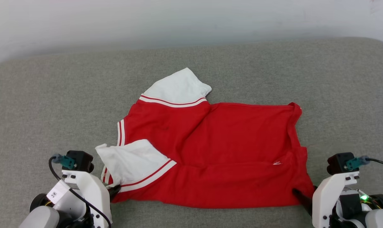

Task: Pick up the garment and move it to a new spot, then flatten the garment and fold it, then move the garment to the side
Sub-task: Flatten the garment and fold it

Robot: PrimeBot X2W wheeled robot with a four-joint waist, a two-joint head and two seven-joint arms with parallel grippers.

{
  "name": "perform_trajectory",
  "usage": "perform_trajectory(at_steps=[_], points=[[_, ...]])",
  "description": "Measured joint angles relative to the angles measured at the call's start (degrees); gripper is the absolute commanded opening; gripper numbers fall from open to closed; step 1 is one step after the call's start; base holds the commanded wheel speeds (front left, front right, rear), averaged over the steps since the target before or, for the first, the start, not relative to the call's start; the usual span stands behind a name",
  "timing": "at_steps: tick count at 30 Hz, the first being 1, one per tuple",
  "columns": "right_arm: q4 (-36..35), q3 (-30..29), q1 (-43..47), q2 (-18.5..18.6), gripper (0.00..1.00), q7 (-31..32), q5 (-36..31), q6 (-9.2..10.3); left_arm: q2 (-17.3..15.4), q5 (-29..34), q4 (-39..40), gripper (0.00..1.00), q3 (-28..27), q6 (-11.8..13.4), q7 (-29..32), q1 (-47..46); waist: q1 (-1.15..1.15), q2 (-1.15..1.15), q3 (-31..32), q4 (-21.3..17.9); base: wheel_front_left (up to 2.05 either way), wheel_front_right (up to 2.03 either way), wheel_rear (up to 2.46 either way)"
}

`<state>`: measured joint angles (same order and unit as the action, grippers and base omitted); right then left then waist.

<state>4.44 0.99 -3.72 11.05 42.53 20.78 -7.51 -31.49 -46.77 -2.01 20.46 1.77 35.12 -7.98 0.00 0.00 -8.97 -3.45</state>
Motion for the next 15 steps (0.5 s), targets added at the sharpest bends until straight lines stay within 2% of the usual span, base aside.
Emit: perform_trajectory(at_steps=[6,7,8,9,10,15], points=[[6.5,1.5,-2.6,-0.4,1.0,0.9,0.1,0.01,0.5,0.2,0.4,0.0,0.4,-0.3,-0.6,-0.9,0.0,0.0,-1.8,0.9,0.0,0.0,0.0],[7.3,1.8,-2.9,-0.3,0.81,1.1,0.3,0.01,0.7,0.2,0.2,0.0,0.4,-0.4,-1.0,-0.9,0.0,0.0,-1.9,1.0,0.0,0.0,0.0],[8.1,1.8,-3.3,-0.4,0.39,1.4,1.1,0.03,0.8,0.2,0.0,0.0,0.4,-0.6,-1.3,-1.0,0.0,0.0,-2.0,1.2,0.0,0.0,0.0],[8.6,1.9,-3.4,-0.3,0.05,1.4,1.5,0.1,1.0,0.2,-0.1,0.0,0.5,-0.7,-1.6,-1.0,0.0,0.0,-2.0,1.3,0.0,0.0,0.0],[9.0,2.1,-3.6,-0.2,0.0,1.3,1.5,0.11,1.1,0.2,-0.3,0.0,0.5,-0.8,-1.8,-1.0,0.0,0.0,-2.0,1.4,0.0,0.0,0.0],[9.5,2.7,-4.3,0.5,0.0,-0.2,2.6,-0.02,1.4,0.8,-1.2,0.0,0.4,-1.0,-4.3,-0.2,0.0,0.0,-0.6,1.4,0.0,0.0,0.0]])
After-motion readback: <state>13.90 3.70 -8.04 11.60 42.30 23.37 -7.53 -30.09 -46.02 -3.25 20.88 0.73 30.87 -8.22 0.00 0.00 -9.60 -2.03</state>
